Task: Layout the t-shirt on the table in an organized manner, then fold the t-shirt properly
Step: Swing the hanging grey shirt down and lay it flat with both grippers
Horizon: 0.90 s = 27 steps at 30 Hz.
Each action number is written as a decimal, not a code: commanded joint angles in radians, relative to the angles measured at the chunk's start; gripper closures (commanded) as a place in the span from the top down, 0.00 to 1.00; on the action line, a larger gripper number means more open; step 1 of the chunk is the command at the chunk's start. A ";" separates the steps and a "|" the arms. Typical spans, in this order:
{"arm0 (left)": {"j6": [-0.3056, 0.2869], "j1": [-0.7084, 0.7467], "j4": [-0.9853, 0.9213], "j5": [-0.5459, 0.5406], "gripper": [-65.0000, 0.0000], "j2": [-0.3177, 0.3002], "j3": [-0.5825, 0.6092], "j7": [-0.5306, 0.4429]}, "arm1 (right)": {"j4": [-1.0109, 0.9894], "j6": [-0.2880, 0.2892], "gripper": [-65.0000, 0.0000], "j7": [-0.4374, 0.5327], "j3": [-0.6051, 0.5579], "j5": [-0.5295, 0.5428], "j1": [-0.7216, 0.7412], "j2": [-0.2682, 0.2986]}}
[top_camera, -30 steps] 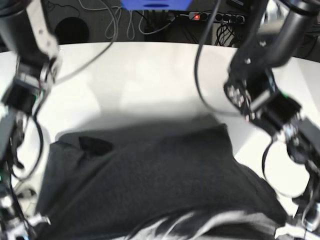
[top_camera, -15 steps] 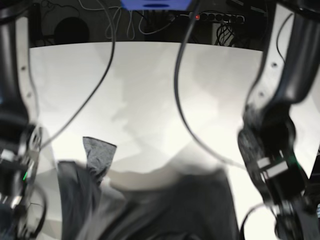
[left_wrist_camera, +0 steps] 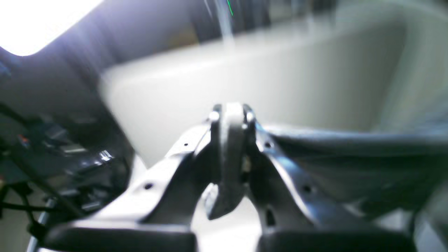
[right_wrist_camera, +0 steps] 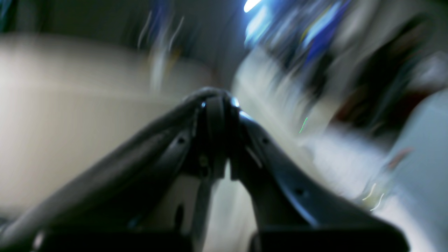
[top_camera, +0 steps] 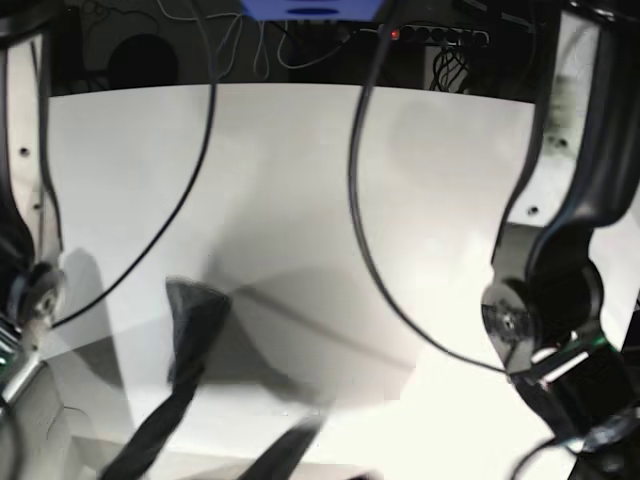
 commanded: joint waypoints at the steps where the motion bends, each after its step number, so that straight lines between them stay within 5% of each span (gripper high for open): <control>1: 0.002 -0.034 0.056 -0.001 0.00 -0.009 -0.011 -0.001 | 0.051 0.034 0.00 -0.017 0.002 0.002 -0.057 -0.002; 12: -0.005 0.382 0.482 -0.104 0.00 -0.049 -0.084 0.160 | 0.570 0.063 0.00 -0.078 0.087 0.074 -0.697 -0.060; 27: -0.004 0.855 0.631 -0.328 0.00 -0.085 -0.244 0.170 | 0.679 0.061 0.00 0.015 0.162 0.106 -1.157 -0.163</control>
